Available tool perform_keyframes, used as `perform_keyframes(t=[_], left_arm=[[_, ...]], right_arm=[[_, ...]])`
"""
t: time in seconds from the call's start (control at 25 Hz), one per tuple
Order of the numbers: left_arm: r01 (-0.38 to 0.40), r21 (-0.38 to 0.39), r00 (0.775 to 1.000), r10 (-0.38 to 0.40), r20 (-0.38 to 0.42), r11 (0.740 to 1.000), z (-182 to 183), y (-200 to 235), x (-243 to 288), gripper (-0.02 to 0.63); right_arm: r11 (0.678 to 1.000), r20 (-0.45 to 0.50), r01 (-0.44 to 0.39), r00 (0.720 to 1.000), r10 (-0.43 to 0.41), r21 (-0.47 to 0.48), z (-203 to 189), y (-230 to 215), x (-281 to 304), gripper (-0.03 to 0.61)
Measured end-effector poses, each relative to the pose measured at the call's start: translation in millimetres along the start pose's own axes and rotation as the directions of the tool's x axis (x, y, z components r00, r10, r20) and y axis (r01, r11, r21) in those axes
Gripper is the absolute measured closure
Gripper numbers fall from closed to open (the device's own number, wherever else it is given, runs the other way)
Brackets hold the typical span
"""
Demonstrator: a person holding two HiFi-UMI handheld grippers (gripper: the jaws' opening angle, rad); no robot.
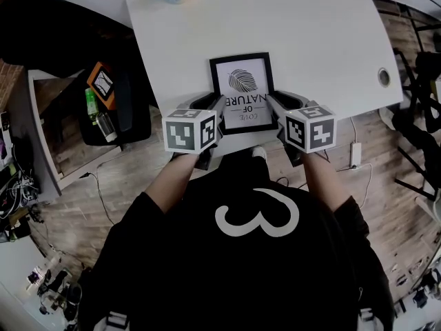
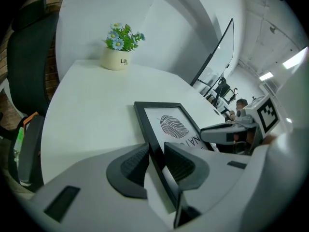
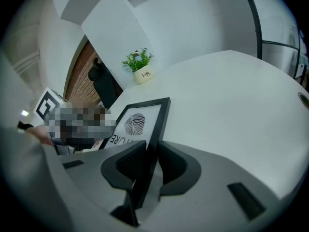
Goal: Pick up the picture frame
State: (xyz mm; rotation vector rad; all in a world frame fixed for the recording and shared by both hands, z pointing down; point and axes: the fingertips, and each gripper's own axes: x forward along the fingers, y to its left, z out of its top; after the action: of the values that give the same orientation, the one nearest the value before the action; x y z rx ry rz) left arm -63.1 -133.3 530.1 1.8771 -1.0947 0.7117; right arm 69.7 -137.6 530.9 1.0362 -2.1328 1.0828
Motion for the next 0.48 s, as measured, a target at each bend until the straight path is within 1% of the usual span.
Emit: perform_keyframes(t=[0.16, 0.48], left_arm=[[0.005, -0.008, 1.000, -0.005, 0.014, 1.000, 2, -2, -4, 0.506], [-0.003, 0.014, 0.999, 0.003, 0.055, 1.000, 2, -23, -18, 0.506]], right_arm=[[1.000, 0.015, -0.002, 1.000, 0.002, 0.011, 1, 0, -2, 0.485], [1.000, 0.070, -0.020, 0.997, 0.018, 0.021, 0, 2, -26, 0.486]])
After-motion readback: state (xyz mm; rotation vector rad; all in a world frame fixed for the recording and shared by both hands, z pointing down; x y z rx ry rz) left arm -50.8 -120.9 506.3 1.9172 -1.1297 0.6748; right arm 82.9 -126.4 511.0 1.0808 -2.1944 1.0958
